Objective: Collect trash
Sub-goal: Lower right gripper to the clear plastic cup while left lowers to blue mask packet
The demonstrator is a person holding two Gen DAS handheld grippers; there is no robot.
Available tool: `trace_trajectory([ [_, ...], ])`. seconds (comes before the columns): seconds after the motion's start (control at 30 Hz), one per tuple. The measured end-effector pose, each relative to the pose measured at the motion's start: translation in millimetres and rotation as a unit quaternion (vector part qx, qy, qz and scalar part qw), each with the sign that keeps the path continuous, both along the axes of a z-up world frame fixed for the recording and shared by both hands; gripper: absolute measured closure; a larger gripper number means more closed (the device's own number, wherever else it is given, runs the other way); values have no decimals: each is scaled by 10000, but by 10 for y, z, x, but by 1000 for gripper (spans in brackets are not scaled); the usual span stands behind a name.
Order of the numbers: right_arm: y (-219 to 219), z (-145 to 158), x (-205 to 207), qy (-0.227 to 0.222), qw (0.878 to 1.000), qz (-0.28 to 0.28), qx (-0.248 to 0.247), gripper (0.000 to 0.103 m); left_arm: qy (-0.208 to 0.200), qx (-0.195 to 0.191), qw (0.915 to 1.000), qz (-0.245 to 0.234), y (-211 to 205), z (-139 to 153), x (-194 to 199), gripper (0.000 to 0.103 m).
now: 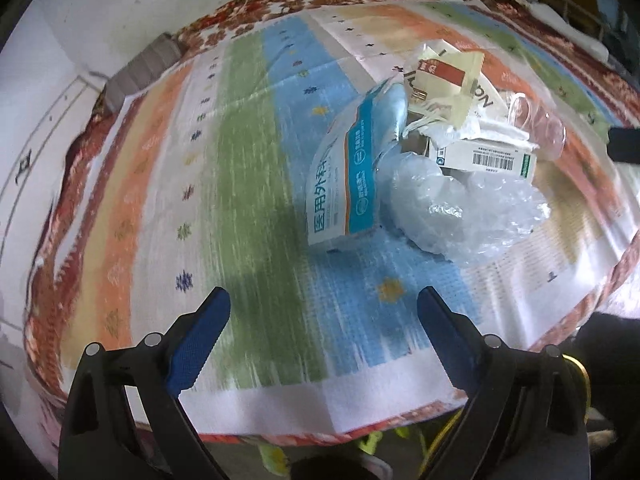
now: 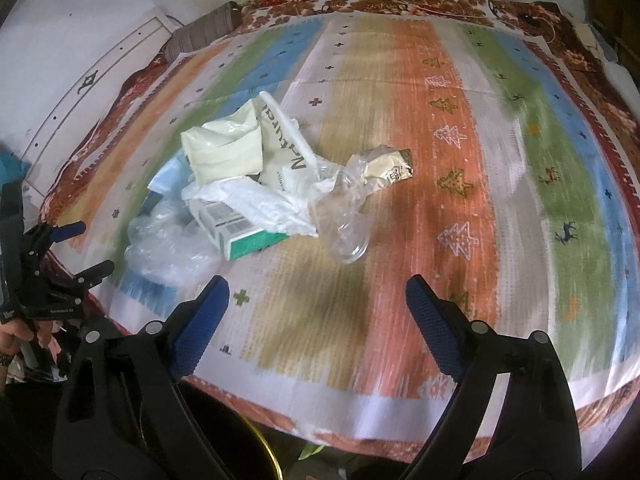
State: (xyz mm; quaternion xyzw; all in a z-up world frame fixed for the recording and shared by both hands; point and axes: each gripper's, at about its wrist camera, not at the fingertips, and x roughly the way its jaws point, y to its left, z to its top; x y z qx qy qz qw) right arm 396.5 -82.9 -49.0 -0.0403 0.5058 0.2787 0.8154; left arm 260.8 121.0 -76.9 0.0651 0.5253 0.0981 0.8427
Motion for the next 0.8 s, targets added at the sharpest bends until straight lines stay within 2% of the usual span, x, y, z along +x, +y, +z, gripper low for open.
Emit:
trace_trajectory([
  [0.13, 11, -69, 103, 79, 10000, 15, 32, 18, -77, 263, 9996, -87, -30, -43, 69, 15],
  [0.23, 32, -122, 201, 110, 9999, 42, 73, 18, -8, 171, 9999, -2, 23, -98, 121, 21],
  [0.37, 71, -222, 320, 147, 9998, 86, 34, 18, -75, 350, 9993, -121, 29, -133, 152, 22],
  [0.43, 83, -274, 379, 174, 9998, 124, 39, 21, -121, 315, 9994, -80, 58, -135, 164, 26],
  [0.57, 108, -374, 472, 272, 9991, 265, 163, 27, -151, 1, 9999, 41, 137, -155, 189, 30],
  [0.7, 143, -432, 515, 295, 9988, 382, 122, 32, -236, 12, 9996, -122, 86, -179, 234, 31],
  [0.8, 184, -475, 527, 316, 9983, 489, 64, 37, -230, 119, 9995, -199, 26, -216, 284, 41],
])
